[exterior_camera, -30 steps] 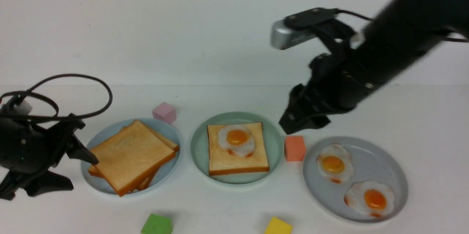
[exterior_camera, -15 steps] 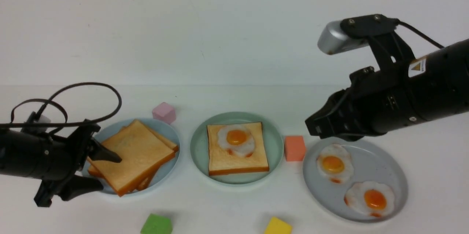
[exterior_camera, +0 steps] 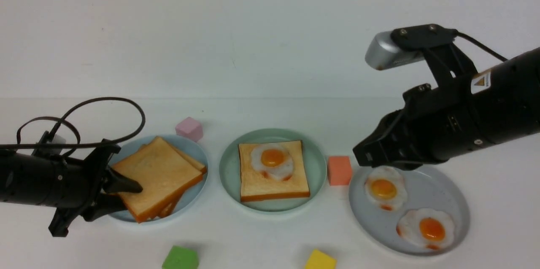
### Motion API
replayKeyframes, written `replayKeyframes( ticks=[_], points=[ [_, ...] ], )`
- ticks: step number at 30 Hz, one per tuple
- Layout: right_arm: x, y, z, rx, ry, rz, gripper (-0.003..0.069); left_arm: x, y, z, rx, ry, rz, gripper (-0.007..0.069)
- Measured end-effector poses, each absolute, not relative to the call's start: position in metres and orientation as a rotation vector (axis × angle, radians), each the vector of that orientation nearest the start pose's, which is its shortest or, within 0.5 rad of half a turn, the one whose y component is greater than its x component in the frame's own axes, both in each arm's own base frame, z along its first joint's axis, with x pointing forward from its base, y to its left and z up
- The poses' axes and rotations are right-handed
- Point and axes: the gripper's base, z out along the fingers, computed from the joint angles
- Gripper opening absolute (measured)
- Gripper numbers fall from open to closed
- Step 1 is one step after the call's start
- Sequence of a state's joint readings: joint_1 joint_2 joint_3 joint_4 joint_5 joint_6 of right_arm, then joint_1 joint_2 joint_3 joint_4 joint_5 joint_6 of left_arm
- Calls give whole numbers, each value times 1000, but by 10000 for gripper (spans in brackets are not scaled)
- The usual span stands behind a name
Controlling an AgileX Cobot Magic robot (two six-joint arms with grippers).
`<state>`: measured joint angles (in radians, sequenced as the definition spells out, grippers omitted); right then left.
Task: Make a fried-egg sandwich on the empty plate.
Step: Use the left arm to grab a slice of bread, then use the left arm to place a slice of bread on the fried egg in the middle
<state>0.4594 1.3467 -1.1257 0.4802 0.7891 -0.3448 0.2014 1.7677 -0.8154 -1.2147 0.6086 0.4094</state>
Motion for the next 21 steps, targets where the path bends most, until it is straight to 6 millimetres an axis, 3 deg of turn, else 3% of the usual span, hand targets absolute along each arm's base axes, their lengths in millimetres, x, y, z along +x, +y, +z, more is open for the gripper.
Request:
replayKeyframes(
  ticks=[10,21],
  points=[
    [235,151,330,-722,2390,624,-9,309,6,160,-862,2541,-1014,216],
    [226,147,341,-728,2359,628,-3,310,0,232,-405,2471,-979,202]
  ],
)
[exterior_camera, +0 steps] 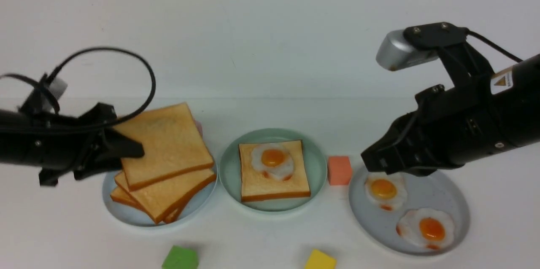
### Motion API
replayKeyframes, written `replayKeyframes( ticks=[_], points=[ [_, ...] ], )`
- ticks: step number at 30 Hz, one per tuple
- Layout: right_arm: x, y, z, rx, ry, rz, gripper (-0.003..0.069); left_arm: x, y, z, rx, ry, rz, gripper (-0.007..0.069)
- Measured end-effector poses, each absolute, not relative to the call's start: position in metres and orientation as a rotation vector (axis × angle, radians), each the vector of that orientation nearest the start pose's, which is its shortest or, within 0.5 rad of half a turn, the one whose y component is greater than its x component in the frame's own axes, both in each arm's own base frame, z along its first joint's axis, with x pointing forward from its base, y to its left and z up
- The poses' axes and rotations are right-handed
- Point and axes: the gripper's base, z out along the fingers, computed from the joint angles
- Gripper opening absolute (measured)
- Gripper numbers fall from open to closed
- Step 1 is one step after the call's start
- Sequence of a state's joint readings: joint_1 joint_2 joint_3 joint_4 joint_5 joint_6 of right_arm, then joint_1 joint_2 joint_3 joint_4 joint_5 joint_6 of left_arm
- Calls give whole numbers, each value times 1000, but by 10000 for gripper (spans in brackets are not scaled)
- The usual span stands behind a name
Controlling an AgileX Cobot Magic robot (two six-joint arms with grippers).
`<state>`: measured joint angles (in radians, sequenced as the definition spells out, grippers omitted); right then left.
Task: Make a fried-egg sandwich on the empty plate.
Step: Use the left arm to place a slice of bread on the fried egg in the middle
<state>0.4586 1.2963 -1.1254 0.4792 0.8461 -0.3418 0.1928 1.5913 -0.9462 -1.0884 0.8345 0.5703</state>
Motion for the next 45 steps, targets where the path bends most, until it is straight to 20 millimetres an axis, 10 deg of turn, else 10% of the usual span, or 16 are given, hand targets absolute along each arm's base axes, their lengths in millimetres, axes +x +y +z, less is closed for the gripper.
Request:
replayKeyframes(
  ticks=[7,14,27,45],
  points=[
    [224,146,340,-739,2374,631,-3,339,-61,243,-21,2501,-1060,194],
    [221,146,338,-764,2408,640,-1,378,-114,214,122,2562,-1115,191],
    [220,146,337,-776,2423,641,7,424,-126,160,79,2609,-1120,191],
    [220,146,337,-777,2423,639,24,422,-127,156,40,2672,-1118,270]
  ],
)
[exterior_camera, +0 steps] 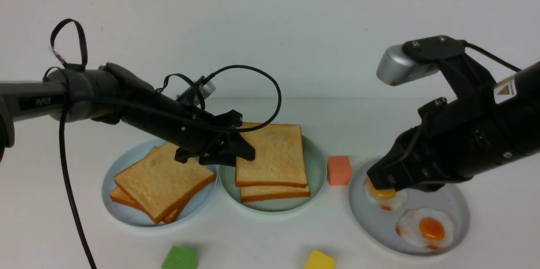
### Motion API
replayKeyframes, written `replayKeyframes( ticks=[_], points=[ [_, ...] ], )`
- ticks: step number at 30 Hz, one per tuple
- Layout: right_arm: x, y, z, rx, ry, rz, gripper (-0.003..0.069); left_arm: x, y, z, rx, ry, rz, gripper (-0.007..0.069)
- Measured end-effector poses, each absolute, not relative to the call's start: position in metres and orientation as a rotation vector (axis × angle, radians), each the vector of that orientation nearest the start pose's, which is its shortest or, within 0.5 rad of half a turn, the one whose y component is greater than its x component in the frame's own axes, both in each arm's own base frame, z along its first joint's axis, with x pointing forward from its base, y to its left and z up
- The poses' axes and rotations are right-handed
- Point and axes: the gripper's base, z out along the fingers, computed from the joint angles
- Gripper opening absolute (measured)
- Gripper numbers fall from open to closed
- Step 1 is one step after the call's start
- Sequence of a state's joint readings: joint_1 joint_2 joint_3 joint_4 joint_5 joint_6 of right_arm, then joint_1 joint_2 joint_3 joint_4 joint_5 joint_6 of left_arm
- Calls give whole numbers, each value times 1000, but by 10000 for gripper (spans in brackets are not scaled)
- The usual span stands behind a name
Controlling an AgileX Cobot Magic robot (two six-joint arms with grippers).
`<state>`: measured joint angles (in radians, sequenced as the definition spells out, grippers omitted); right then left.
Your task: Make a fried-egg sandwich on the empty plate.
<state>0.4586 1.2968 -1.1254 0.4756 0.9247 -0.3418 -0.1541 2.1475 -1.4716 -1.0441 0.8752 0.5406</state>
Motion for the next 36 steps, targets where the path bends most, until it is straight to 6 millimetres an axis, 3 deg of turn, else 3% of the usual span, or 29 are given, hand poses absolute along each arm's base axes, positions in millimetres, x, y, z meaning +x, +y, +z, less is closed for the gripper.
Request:
replayKeyframes(
  ticks=[8,15,18,19,20,23,24,25,26,30,34,36],
  points=[
    [220,146,337,-776,2422,639,35,418,-128,161,83,2691,-1144,501],
    [220,146,337,-776,2421,638,48,411,-119,188,126,2744,-985,543],
    [219,145,340,-768,2402,637,53,409,-108,205,94,2821,-781,543],
    [219,144,343,-752,2387,634,57,408,-98,218,90,2849,-620,543],
    [219,144,343,-750,2387,635,59,408,-98,220,79,2847,-623,543],
    [220,140,346,-715,2371,572,70,398,-84,269,99,2797,-403,542],
    [220,139,346,-712,2370,567,71,398,-83,269,101,2800,-398,542],
    [222,136,346,-681,2377,524,74,388,-81,295,109,2752,-383,538],
    [222,133,346,-656,2383,492,77,379,-79,314,110,2715,-385,526],
    [224,120,354,-503,2367,366,83,351,-75,359,130,2614,-389,437],
    [214,101,372,-315,2304,262,83,327,-73,388,144,2561,-416,237],
    [200,89,381,-233,2236,248,83,310,-72,401,149,2531,-438,79]
  ],
)
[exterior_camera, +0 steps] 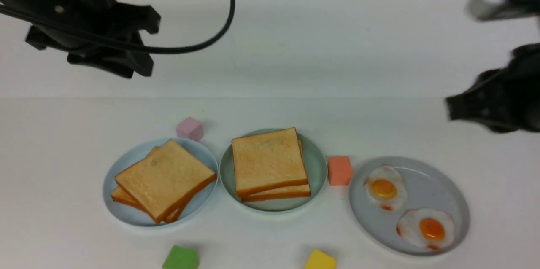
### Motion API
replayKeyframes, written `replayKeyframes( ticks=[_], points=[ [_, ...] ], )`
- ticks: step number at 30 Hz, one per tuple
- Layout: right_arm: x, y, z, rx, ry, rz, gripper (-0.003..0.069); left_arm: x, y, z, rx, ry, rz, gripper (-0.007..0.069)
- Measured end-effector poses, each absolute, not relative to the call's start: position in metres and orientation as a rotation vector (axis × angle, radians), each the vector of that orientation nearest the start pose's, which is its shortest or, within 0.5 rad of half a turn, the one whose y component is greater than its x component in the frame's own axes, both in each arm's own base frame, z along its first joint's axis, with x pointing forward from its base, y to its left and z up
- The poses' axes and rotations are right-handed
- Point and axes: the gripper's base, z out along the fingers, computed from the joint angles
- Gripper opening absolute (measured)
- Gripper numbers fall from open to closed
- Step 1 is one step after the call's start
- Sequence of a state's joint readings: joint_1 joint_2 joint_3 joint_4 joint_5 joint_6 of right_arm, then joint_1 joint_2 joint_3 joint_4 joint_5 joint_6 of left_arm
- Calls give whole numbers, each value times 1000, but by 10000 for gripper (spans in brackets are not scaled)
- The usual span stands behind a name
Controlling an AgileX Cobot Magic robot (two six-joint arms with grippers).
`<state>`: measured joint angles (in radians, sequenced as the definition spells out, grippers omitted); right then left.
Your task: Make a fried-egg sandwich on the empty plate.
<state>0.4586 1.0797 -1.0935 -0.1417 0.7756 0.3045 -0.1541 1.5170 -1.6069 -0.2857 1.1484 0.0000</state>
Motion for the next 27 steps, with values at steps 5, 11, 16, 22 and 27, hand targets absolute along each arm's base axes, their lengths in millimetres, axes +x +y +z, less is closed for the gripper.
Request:
replayKeyframes(
  ticks=[5,11,16,22,27],
  points=[
    [153,64,386,-176,2013,308,64,262,-64,419,155,2462,-431,-13],
    [96,38,339,-208,1775,351,-12,185,-50,405,149,2443,-402,-13],
    [70,27,296,-238,1657,363,-12,117,-42,369,137,2406,-452,-13],
    [54,21,273,-242,1545,393,-10,49,-37,339,146,2273,-539,-13],
    [52,21,261,-246,1533,398,-10,21,-30,331,149,2117,-516,-13]
  ],
)
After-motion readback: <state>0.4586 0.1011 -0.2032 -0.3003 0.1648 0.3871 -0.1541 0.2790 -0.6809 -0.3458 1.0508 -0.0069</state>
